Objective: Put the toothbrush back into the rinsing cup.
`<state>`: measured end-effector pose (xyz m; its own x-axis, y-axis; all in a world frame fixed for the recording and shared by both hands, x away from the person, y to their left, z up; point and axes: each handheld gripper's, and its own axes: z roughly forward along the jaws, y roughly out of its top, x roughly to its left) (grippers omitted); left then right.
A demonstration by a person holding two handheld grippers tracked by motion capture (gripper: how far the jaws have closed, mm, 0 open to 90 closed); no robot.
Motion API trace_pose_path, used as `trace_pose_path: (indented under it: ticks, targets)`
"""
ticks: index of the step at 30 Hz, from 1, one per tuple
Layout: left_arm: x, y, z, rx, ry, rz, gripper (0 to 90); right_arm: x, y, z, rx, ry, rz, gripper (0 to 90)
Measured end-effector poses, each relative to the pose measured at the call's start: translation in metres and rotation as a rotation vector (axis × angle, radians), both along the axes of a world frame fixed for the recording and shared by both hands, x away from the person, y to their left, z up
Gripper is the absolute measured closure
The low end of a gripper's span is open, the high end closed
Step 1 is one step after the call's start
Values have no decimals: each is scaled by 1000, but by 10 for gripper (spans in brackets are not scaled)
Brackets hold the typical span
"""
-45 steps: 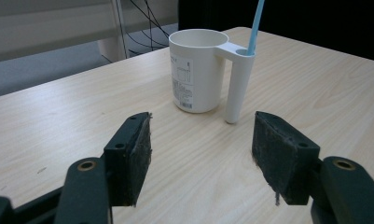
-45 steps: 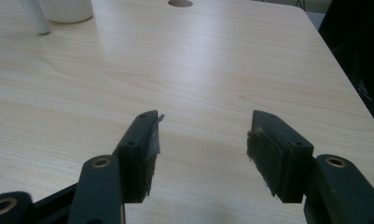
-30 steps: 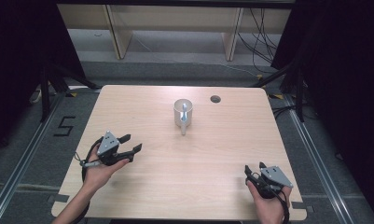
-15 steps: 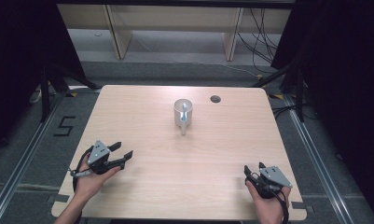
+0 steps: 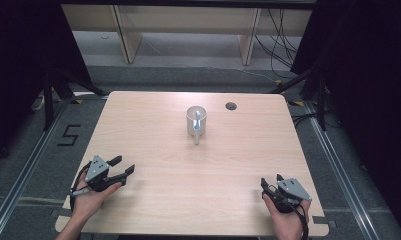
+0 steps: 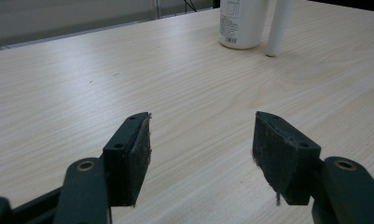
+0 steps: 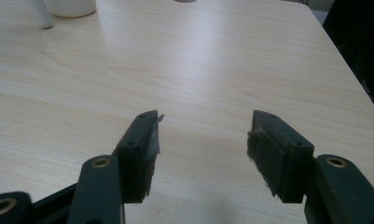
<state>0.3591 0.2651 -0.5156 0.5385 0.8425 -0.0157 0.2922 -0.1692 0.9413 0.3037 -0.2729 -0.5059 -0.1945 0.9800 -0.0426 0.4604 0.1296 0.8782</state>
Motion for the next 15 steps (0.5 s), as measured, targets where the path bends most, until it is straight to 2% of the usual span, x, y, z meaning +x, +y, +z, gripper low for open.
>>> trace_pose_path:
  ticks: [3, 4, 8, 9, 10, 11, 12, 15]
  targets:
    - [-2, 2, -1, -5, 2, 12, 367, -1, 1, 0, 10, 7, -10, 436]
    - [-2, 3, -2, -6, 3, 13, 367, 1, -1, 0, -24, -11, 5, 436]
    - [-3, 4, -6, -15, 3, 14, 364, 1, -1, -2, -26, -10, 5, 436]
    - [-3, 4, -7, -8, 14, 20, 360, 1, -1, -2, -23, -7, 4, 436]
    - [-4, 4, -8, -22, -5, 18, 359, 1, -1, -2, -23, -7, 4, 436]
    - [-4, 4, -8, -22, -5, 18, 357, 1, -1, -2, -23, -7, 4, 436]
    - [-4, 4, -8, -27, -5, 21, 354, -1, 3, -2, 20, 22, -15, 436]
    - [-5, 5, -7, -20, -1, 31, 351, 0, 2, -2, 17, 19, -10, 436]
